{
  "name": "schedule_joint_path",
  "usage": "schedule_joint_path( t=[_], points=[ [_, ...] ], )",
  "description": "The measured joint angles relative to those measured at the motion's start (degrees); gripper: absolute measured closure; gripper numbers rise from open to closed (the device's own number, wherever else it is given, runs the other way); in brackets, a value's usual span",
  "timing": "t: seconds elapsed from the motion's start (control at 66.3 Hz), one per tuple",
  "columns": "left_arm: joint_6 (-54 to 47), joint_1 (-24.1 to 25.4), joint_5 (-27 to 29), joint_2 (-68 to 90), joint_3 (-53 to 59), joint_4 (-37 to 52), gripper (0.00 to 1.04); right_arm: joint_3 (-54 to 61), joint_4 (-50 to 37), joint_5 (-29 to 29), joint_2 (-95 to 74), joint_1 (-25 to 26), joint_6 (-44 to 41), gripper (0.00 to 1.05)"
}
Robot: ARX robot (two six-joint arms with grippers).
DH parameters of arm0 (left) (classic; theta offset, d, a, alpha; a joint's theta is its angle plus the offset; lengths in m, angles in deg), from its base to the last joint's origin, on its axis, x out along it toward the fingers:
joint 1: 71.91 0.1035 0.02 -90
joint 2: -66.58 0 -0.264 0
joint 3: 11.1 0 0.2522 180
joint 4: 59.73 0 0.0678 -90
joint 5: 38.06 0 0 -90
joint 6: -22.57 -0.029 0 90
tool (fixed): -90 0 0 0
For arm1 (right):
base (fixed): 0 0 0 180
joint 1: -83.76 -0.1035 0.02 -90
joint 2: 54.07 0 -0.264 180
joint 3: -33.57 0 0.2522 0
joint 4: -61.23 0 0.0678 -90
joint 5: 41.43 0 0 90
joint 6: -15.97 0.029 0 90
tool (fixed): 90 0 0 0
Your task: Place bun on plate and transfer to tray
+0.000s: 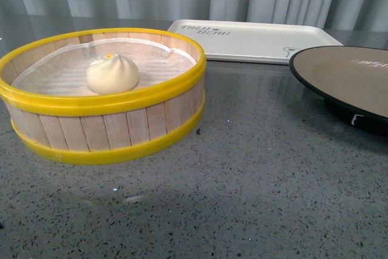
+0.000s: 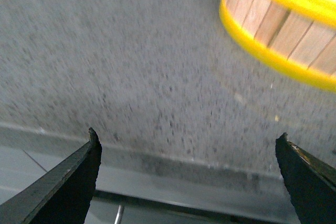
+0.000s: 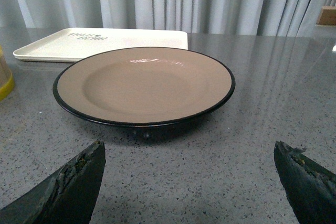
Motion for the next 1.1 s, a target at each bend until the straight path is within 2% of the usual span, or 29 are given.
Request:
schedule_joint_path(
  t=[0.181,0.347,0.483,0.649,0.845,1.102],
  points=[
    [-0.07,1.18,-0.98,8.11,-4.15,8.5,0.07,0.0,0.0,0.0,0.0,0.0,0.0,0.09],
    [-0.2,-4.02,1.4,23.98,-11.17,21.0,0.07,0.0,0.0,-0.02,0.0,0.0,0.0,0.09],
    [-0.42,-8.9,2.89,37.9,-20.06,27.17,0.07,0.0,0.0,-0.02,0.0,0.0,0.0,0.09],
    [-1.55,-14.62,3.69,52.72,-33.0,27.87,0.07,0.0,0.0,-0.02,0.0,0.0,0.0,0.09],
    [-3.23,-18.53,3.02,63.76,-45.13,25.27,0.07,0.0,0.0,-0.02,0.0,0.0,0.0,0.09],
    [-6.47,-21.62,-0.07,69.31,-49.51,20.02,0.07,0.0,0.0,-0.02,0.0,0.0,0.0,0.09]
  ],
)
